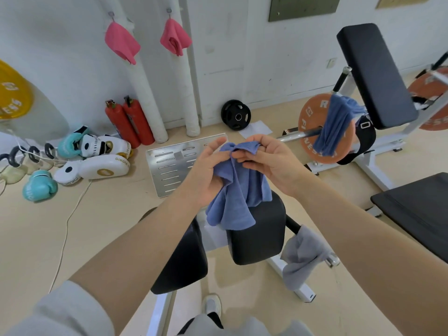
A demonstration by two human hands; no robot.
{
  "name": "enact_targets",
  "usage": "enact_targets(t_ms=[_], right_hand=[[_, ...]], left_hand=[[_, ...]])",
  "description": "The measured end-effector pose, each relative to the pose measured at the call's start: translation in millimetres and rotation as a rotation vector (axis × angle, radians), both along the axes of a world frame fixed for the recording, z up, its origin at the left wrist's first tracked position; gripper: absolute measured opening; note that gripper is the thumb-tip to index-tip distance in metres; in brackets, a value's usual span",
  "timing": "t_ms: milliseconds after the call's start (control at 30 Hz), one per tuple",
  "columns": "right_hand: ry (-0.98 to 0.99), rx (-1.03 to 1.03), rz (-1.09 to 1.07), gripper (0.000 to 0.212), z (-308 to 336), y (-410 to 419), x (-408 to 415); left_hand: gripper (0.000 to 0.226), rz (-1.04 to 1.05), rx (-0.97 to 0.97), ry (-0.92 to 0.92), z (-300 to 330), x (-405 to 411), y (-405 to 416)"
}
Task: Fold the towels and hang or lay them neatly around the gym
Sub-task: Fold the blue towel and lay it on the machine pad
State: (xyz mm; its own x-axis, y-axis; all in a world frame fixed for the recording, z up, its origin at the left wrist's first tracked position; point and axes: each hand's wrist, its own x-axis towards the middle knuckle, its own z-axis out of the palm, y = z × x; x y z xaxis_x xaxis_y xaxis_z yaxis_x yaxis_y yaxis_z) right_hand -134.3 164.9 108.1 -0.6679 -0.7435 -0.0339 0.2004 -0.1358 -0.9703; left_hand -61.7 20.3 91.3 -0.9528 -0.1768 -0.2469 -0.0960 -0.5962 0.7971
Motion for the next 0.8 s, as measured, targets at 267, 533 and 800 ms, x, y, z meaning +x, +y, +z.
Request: enact_targets(t_ms=[267,533,800], right_hand=[[-0.011,-0.057,-0.055,0.023,11.8,51.6,23.1],[0.135,0.015,0.142,0.023,29.4,100.3,53.6],[0.480,0.480,-0.125,0.025,21.8,113.9,83.6]], left_hand=[[0.039,-0.051,0.081,0.029,-3.1,16.4,44.4],[0.036,0.228,-0.002,-0.176,-17.1,22.5,78.0],[0.026,0.042,-0.130,-0.056,0.3,68.3,152.9]])
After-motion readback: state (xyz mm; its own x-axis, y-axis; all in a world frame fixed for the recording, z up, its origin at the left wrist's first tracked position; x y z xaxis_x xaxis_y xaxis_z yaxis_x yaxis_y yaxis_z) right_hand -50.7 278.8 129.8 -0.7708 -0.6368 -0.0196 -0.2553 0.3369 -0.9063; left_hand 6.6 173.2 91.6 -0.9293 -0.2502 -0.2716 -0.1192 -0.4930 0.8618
